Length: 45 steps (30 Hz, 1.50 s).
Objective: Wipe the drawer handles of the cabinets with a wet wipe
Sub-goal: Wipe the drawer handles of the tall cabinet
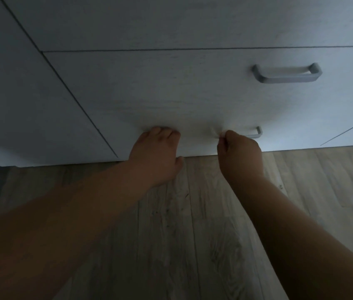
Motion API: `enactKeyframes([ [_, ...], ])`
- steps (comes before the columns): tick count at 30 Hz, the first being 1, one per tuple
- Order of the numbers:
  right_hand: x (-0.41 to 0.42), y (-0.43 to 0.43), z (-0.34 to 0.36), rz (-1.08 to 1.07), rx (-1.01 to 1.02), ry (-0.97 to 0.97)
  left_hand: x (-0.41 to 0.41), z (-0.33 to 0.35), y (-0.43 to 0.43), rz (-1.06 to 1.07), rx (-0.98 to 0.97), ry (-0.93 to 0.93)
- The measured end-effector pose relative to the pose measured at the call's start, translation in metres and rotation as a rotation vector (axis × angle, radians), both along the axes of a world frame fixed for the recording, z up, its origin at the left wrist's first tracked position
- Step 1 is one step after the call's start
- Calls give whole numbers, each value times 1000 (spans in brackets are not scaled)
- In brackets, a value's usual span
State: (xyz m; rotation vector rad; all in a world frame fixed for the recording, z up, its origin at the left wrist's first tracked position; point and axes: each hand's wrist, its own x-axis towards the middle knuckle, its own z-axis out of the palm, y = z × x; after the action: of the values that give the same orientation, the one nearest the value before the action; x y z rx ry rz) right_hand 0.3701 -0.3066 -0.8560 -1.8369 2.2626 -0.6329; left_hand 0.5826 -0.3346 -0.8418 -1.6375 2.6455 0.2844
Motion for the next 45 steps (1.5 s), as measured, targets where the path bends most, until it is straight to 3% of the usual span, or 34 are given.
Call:
enactKeyframes([
  [14,-34,-30,27,372,163,316,-7,-5,1,18,-19,-15],
  [20,-44,-26,23,457,122,229,-10,-7,4,41,-12,-2],
  [34,-44,-22,15,382,37,161,-11,-7,4,48,-22,-22],
  [40,-47,-21,11,328,6,-51,-12,-6,6,54,-22,-24],
  [45,-44,-22,9,330,-4,0,-15,-6,7,64,-19,-22],
])
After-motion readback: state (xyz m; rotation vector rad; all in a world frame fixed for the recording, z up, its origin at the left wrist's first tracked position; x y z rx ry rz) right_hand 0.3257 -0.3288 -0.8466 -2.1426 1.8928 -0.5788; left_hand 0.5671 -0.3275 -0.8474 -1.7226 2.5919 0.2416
